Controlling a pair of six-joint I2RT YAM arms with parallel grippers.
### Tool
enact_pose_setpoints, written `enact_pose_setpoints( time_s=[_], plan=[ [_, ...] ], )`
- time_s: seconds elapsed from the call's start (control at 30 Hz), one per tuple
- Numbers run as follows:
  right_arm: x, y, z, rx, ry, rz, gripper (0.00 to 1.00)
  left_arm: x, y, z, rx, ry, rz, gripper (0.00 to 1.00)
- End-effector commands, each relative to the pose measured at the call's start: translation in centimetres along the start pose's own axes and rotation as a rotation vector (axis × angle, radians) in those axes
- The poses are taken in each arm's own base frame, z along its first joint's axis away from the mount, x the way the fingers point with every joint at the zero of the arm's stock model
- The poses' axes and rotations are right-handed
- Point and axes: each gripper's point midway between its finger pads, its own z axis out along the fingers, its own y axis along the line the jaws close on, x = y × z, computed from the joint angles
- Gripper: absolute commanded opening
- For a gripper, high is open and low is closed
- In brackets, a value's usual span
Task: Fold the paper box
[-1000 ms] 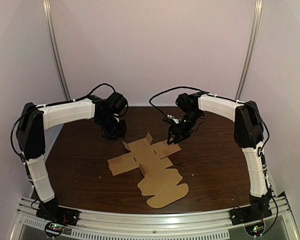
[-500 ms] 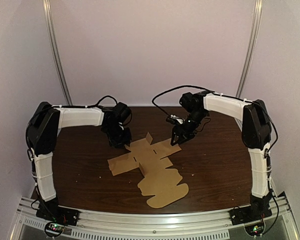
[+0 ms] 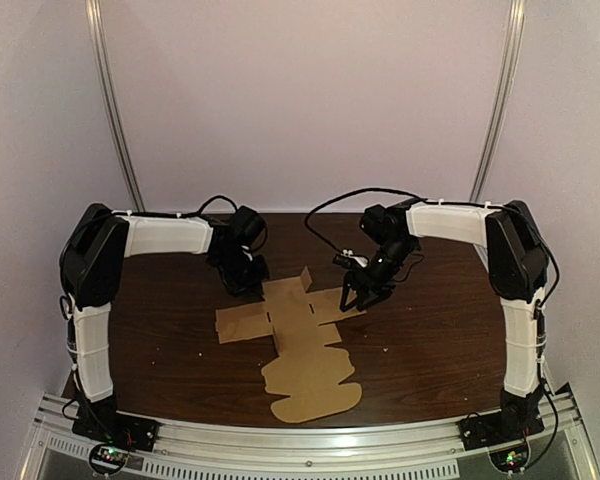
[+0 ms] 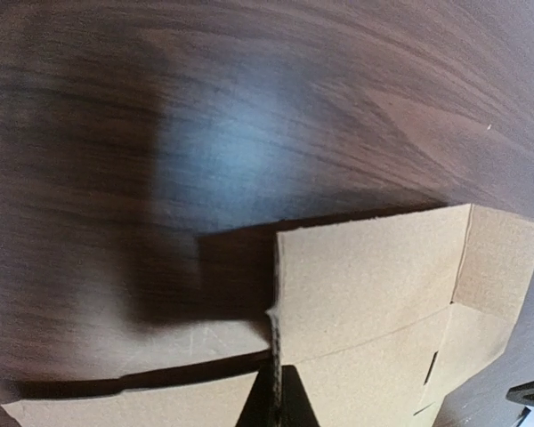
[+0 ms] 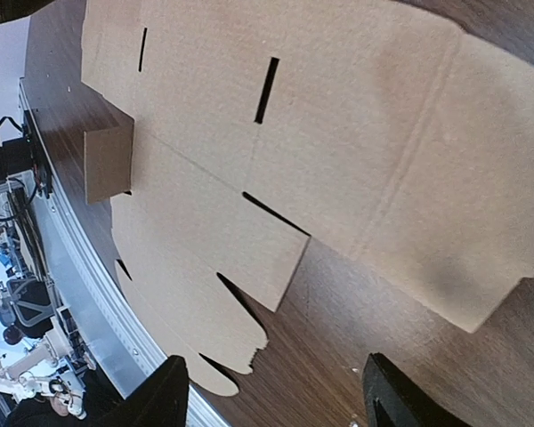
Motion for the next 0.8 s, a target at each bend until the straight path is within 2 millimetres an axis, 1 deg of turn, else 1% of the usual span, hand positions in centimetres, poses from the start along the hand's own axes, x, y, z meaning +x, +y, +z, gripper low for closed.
enact_pose_setpoints(
  time_s=[0.0, 0.1, 0.27, 0.43, 0.63, 0.77],
  plan=[
    [-0.2, 1.3, 0.3, -0.042, -0.021, -0.01, 0.7, -0.4, -1.2, -1.4, 0.091, -0.022, -0.051, 0.0],
    [0.0, 1.7, 0.3, -0.061, -0.021, 0.02, 0.73, -0.4, -1.0, -2.4, 0.137, -0.043, -0.116, 0.0],
    [0.2, 1.7, 0.5, -0.054, -0.019, 0.018, 0.75, -0.2, -1.7, -3.8, 0.261, -0.057, -0.22, 0.0],
    [0.6, 1.5, 1.1, -0.072, -0.007, 0.03, 0.78, -0.6, -2.4, -5.5, 0.327, -0.088, -0.244, 0.0],
    [0.3, 1.1, 2.0, -0.098, 0.006, 0.032, 0.8, -0.4, -2.7, -6.0, 0.352, -0.077, -0.248, 0.0],
    [-0.1, 1.3, 2.5, -0.142, 0.013, 0.034, 0.8, -0.3, -2.7, -6.3, 0.371, -0.076, -0.259, 0.0]
  ],
)
